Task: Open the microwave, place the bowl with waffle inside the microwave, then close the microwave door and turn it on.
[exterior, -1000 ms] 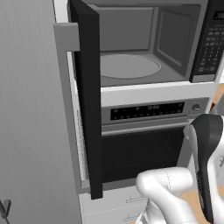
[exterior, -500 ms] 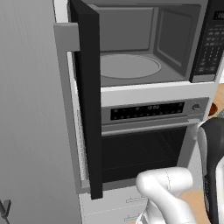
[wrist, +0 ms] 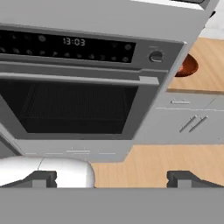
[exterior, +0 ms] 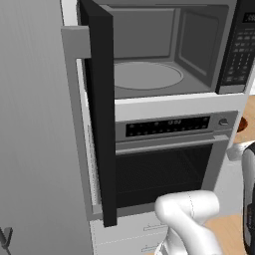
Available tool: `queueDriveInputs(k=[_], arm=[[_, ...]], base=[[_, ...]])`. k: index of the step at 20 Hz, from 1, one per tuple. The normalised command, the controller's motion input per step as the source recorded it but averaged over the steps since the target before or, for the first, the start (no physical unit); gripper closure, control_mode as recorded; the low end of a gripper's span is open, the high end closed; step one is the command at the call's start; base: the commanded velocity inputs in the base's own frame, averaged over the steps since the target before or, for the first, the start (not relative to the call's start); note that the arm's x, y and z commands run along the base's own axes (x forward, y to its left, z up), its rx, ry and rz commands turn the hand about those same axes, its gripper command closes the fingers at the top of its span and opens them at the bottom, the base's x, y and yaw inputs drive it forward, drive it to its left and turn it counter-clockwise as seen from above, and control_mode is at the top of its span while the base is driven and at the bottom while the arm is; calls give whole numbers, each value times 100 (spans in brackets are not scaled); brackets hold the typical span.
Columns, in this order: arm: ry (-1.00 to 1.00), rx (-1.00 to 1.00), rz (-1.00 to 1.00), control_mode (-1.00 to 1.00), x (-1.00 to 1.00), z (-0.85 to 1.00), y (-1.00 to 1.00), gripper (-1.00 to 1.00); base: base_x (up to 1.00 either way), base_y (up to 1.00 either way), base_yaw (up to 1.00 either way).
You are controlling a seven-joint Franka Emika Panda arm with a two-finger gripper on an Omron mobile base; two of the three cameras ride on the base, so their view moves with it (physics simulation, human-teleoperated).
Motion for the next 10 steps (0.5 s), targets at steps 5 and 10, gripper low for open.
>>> queueDriveInputs(k=[5,10], arm=[[0,6,1,-100,0,3,2,-100],[0,0,0,-100,0,0,24,-100]], base=[[0,0,0],[0,0,0]])
